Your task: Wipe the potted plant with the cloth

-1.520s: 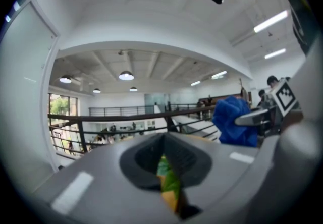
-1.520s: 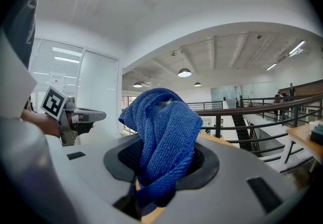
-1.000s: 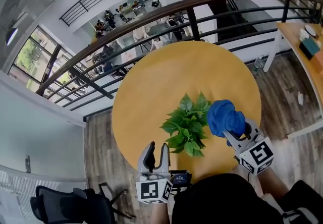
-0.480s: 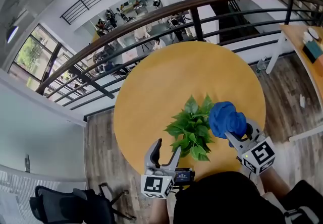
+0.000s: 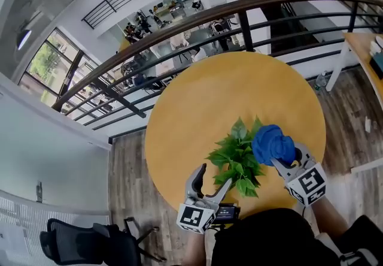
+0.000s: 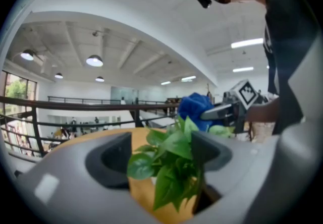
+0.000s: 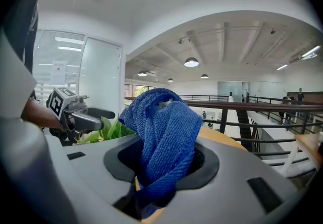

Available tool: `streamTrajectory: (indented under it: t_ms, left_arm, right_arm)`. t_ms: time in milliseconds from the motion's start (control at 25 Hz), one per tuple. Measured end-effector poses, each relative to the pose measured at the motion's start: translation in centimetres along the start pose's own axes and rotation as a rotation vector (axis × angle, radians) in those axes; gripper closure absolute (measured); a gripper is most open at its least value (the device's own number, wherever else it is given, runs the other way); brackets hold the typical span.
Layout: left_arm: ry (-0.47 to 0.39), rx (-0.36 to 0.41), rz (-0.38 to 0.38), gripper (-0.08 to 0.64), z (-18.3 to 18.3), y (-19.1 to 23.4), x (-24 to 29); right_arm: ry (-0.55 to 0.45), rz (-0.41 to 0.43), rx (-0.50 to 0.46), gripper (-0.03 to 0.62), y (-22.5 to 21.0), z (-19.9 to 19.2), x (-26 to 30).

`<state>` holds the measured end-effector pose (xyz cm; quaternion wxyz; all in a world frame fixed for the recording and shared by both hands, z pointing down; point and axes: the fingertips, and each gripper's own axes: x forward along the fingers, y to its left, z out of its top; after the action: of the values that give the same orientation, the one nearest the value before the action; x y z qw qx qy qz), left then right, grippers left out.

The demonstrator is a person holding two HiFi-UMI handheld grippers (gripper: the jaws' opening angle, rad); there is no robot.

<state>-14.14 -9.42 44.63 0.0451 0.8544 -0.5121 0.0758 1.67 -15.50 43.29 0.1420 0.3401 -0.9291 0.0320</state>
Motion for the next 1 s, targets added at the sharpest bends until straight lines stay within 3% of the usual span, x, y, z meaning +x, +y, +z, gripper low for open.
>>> streamTrajectory:
  t_ms: [120,200,360,680,880,1000]
  left_arm:
    - [0.029,0.037,0.004,0.233,-0.6,-0.4,0.8]
    - [0.035,0.056,0.025,0.407,-0.7,-0.5,1.0]
    - [0.038,0.064,0.047,0.525,-0.9,-0.6,1.4]
    - [0.054,0.066,0.061,0.543,-1.0,0.1,0.5]
    - [0.044,0.067,0.063,0.546,-1.1,-0.1,0.7]
    - [0.037,0.070,0.061,0.546,-1.0,0.0,0.4]
  right_arm:
    - [0.030,0.020,-0.023,0.430,0.3,-0.8,1.3]
    - [0.058,0.024,-0.060,0.430,0.6,-1.7,2.4]
    - [0.134,0.033,-0.126,0.430,1.0,-4.7,3.5]
    - [0.238,-0.023,-0.109,0.428,-0.8,-8.7,2.7]
    - [0.304,-0.139,-0.052,0.430,-5.2,-11.2,1.0]
    - [0.283,-0.200,-0.048,0.430,-7.1,-10.2,0.2]
